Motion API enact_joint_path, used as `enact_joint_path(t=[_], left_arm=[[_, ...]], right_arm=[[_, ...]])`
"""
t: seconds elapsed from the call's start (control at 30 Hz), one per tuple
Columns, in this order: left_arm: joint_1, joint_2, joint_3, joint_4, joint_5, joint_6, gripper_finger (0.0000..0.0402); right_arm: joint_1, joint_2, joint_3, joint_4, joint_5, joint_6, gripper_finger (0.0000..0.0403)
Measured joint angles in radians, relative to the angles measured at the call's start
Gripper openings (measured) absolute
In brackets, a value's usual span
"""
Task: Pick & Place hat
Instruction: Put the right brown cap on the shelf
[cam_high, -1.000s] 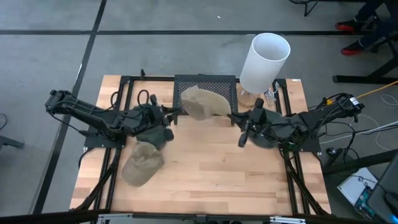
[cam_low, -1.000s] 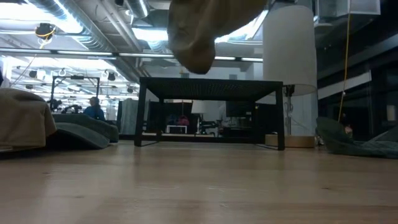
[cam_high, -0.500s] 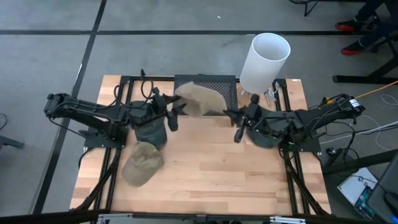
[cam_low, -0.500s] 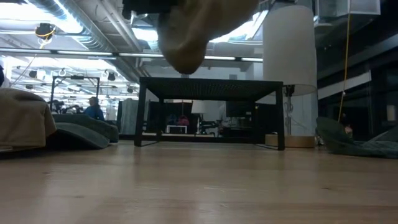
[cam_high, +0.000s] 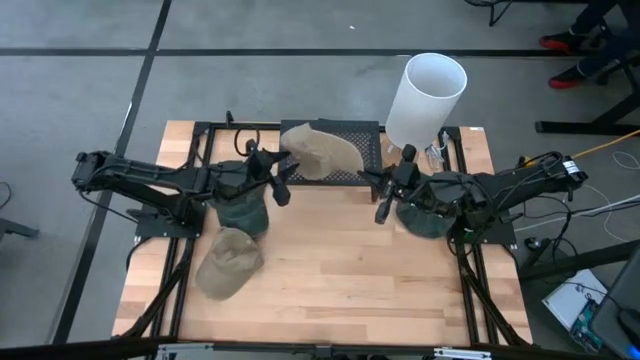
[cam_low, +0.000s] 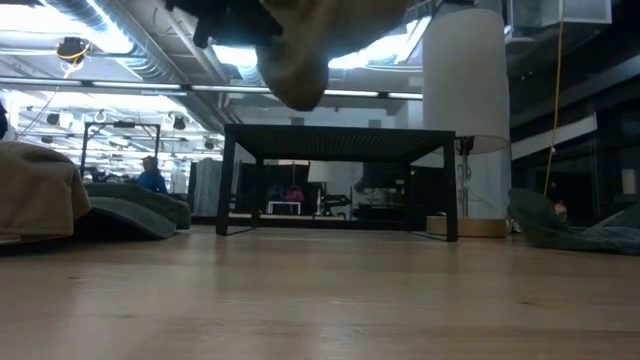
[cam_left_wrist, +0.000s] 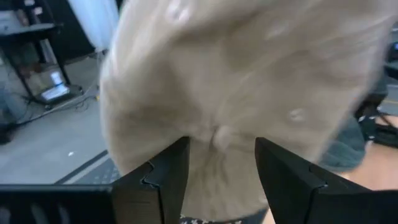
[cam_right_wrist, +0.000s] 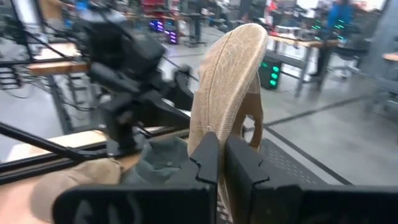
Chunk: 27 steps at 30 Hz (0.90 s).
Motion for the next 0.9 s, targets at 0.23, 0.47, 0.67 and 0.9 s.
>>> enact_joint_path(t=[0.23, 0.47, 0.67, 0.9], left_arm=[[0.03, 0.01, 0.0, -0.011, 0.0, -0.011, 0.0178], [0.03, 0.006, 0.0, 0.058, 0.073, -0.01, 0.0178], [0.031, 0.006, 0.0, 0.089, 0.09, -0.008, 0.0178], [0.059, 0.015, 0.0, 0.108, 0.09, -0.034, 0.017]], right_arm=[[0.0, 0.0, 0.0, 0.017, -0.097, -0.017, 0.0012], [0.0, 0.002, 0.0, -0.012, -0.125, 0.019, 0.0012], [0.0, 0.014, 0.0, 0.027, -0.176, 0.029, 0.0012], [0.0, 0.02, 0.0, 0.067, -0.197, 0.03, 0.0012]])
